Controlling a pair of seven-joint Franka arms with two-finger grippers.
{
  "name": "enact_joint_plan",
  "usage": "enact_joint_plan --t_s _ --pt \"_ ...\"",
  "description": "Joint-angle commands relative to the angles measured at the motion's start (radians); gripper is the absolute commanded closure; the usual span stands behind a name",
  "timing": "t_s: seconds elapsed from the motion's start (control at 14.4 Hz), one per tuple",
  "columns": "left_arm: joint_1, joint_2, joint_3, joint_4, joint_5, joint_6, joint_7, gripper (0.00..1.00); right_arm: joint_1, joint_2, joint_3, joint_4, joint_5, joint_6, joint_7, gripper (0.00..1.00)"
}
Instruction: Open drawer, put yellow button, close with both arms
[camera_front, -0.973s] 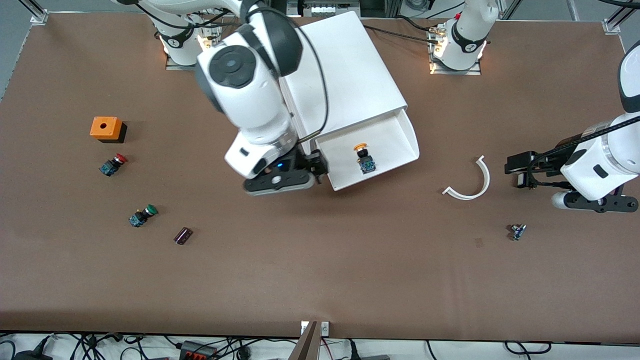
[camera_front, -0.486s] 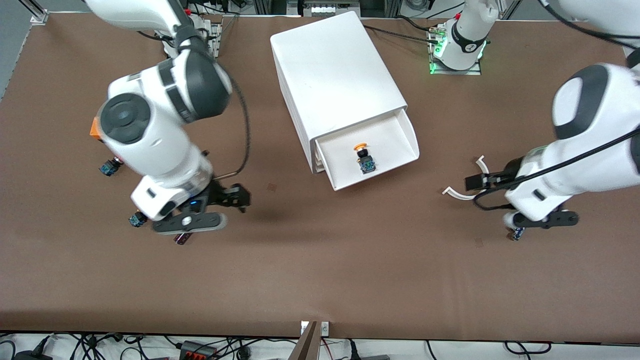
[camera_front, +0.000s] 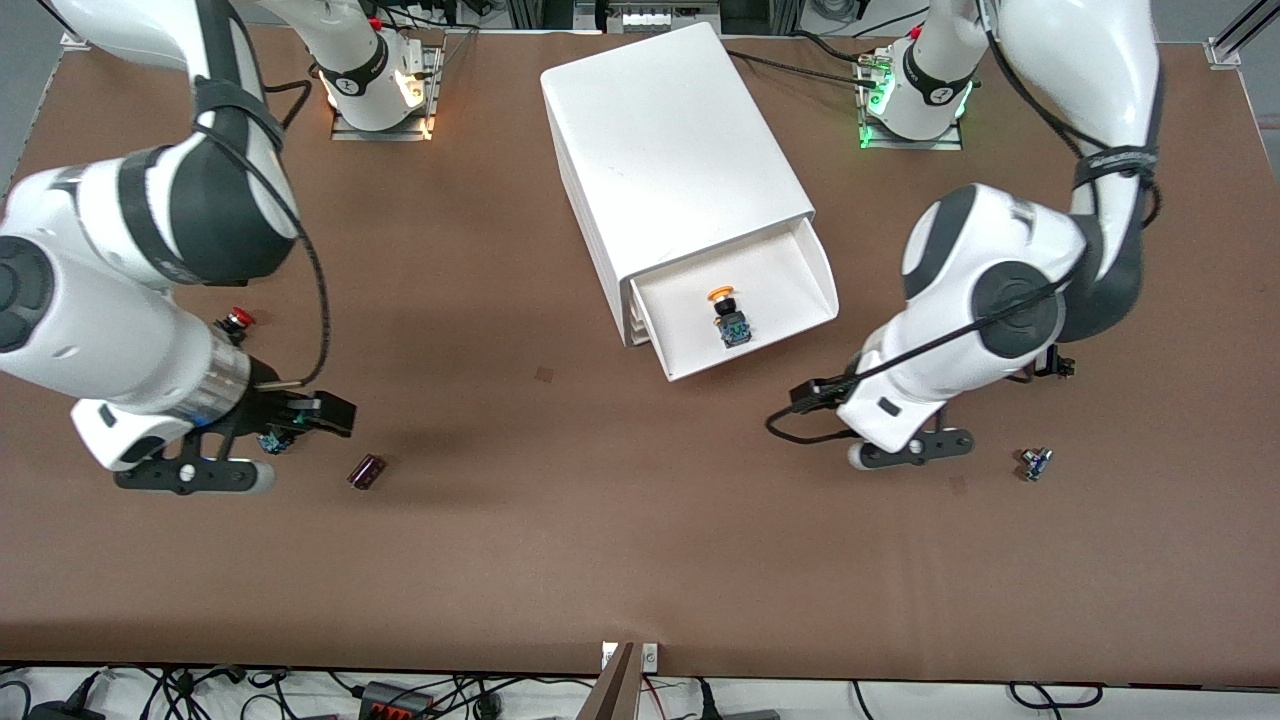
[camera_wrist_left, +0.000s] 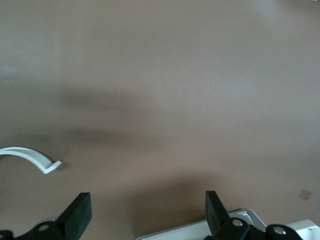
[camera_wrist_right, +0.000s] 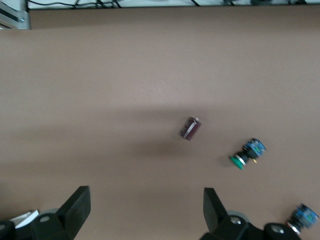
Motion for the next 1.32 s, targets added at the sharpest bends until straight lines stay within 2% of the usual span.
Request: enact_joint_plan --t_s 0.0,0.21,0.42,0.56,0.76,0.9,1.25 --pt "-0.049 -0.030 0.007 -0.089 0.000 0.054 -0.076 0.00 -0.042 -0.047 0.016 -0.013 0.001 -0.082 -0.025 0.00" --pt "-0.058 -0.059 0.000 -0.160 -0.003 0.054 -0.093 0.00 -0.065 -0.134 0.016 -0.136 -0.022 -0.056 -0.031 0.00" --pt "-0.057 -0.088 -0.031 -0.204 -0.017 0.055 -0.096 0.00 -0.128 -0.271 0.017 -0.307 -0.032 0.014 -0.028 0.00" --pt "-0.055 -0.113 -0.036 -0.239 -0.017 0.055 -0.110 0.00 -0.168 -0.346 0.019 -0.387 -0.068 0.033 -0.037 0.00" --pt "-0.060 -0.119 -0.037 -0.258 -0.017 0.059 -0.123 0.00 -0.226 -0.408 0.051 -0.417 -0.131 0.030 -0.140 0.00" --pt "-0.057 -0.118 -0.037 -0.260 -0.016 0.089 -0.125 0.00 -0.283 -0.429 0.080 -0.426 -0.130 0.025 -0.207 0.00" --pt "-0.051 -0.113 -0.036 -0.260 -0.005 0.135 -0.125 0.00 -0.300 -0.462 0.077 -0.455 -0.128 -0.008 -0.250 0.00"
